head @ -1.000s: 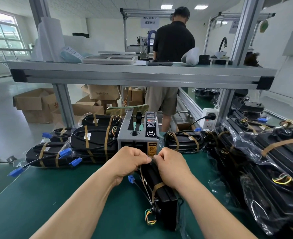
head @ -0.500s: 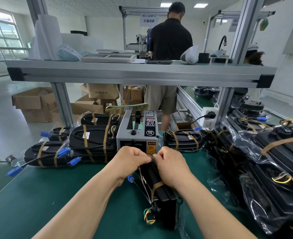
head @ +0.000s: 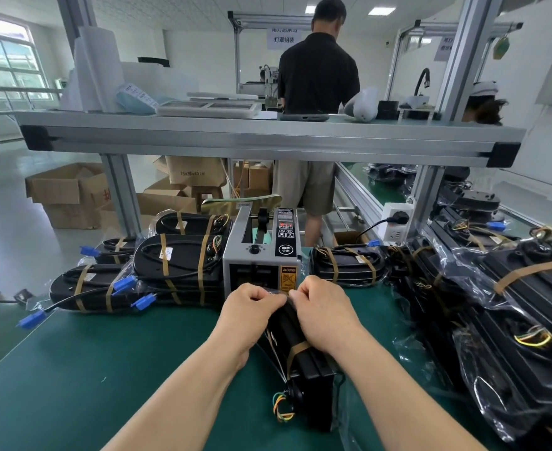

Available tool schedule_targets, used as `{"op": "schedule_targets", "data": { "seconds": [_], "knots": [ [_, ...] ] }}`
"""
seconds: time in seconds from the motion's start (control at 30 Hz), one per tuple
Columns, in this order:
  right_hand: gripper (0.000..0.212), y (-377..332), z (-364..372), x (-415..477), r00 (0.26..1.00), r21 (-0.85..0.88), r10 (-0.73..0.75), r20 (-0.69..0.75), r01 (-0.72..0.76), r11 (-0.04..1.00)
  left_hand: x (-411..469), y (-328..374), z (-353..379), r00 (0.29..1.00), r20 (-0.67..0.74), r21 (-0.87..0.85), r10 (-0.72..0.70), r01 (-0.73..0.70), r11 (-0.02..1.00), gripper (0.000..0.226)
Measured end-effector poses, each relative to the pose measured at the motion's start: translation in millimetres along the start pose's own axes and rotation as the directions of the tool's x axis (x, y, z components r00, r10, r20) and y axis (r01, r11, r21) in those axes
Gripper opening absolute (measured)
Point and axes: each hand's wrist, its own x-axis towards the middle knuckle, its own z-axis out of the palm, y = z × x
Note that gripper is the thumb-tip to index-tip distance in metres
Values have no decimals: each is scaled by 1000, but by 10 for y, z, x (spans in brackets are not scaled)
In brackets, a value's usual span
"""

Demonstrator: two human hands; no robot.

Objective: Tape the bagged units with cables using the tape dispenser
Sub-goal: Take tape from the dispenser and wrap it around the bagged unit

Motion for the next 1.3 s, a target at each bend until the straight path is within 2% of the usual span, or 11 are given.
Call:
{"op": "schedule_targets", "data": {
  "seconds": [0.1,0.27,0.47,0.53,0.67,0.77,0.87,1.0,1.17,1.23,1.3],
  "knots": [
    [28,-3,-1,-6,1000,-17,-9,-3,9,1000,7,-18,32,1000,-17,-12,-3,3,1000,24],
    [29,29,-13,7,1000,8,3,-3,-3,1000,15,-5,-79,989,148,53,-18,11,999,35],
    [29,6,38,-17,998,-3,-46,-47,46,999,66,-13,-208,954,273,-129,-126,166,978,12],
    [40,-32,28,-47,991,-80,-122,-62,117,990,45,-16,-198,960,246,-151,-132,172,973,7],
    [49,-154,-1,-67,982,-255,-189,33,191,948,-39,-24,-201,974,193,-202,-123,162,966,7],
    [49,-280,-28,-80,986,-345,-114,123,150,927,-119,-38,-280,967,219,-214,-130,178,961,20],
    [38,-412,78,-111,970,-501,-38,240,157,851,-233,-63,-328,963,256,-164,-89,134,977,38],
    [49,-513,235,-208,967,-611,5,256,158,775,-370,-134,-373,967,245,-145,-68,106,984,37],
    [39,-509,93,-220,961,-583,50,273,124,803,-555,-274,-466,984,162,-83,-74,88,993,27],
    [43,-471,-14,-217,939,-499,46,340,139,856,-635,-369,-550,992,77,-50,-99,103,993,41],
    [52,-498,-123,-263,909,-322,-11,417,159,933,-711,-451,-669,989,40,-62,-144,147,987,61]
  ]
}}
